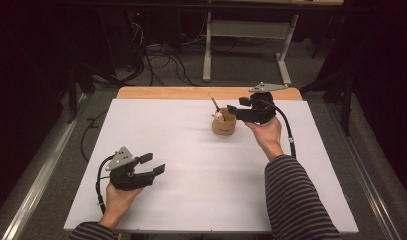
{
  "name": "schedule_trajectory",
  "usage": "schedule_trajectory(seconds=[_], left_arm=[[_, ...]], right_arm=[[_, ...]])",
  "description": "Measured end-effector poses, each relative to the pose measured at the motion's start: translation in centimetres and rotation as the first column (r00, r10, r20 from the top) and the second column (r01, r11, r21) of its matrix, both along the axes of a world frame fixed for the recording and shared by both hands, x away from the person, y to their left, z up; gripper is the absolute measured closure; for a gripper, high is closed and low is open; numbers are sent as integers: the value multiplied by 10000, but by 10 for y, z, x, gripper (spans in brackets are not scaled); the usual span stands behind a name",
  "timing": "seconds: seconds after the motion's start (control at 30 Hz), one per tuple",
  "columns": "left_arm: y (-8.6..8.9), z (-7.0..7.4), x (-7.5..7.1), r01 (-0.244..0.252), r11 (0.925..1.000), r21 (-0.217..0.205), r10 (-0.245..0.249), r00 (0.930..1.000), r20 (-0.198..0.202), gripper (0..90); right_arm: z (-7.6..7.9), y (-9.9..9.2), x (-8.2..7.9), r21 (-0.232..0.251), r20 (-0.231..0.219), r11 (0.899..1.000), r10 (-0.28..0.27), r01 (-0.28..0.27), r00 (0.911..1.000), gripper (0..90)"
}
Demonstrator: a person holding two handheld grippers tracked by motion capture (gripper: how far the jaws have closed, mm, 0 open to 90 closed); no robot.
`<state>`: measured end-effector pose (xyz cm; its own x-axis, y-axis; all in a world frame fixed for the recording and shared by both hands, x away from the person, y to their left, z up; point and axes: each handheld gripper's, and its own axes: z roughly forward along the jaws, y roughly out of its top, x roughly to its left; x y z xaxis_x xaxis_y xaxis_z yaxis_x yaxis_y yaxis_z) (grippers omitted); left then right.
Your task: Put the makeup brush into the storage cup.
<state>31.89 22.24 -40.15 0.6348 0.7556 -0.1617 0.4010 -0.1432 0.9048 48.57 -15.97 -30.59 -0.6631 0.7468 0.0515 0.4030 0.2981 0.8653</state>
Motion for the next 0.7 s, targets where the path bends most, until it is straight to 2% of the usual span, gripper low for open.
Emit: schedule_trajectory(seconds=[0.3, 0.43, 0.6, 0.7], left_arm=[[0, 0, 1, -186, 9998, -87, 186, 9998, 45, 316], [1, 0, 1, -290, 9994, -180, 297, 9989, 371, 310], [2, 0, 1, -293, 9993, -220, 305, 9978, 587, 281], [1, 0, 2, -180, 9988, -462, 200, 9989, 427, 265]], right_arm=[[-2, -13, -8, 174, 47, 9998, -74, 73, 10000, 437], [-2, -18, -11, 223, 83, 9997, -57, 55, 9999, 433], [-1, -21, -15, 324, 167, 9995, 5, -11, 9999, 433], [-1, -23, -16, 348, 161, 9994, -28, 22, 9999, 433]])
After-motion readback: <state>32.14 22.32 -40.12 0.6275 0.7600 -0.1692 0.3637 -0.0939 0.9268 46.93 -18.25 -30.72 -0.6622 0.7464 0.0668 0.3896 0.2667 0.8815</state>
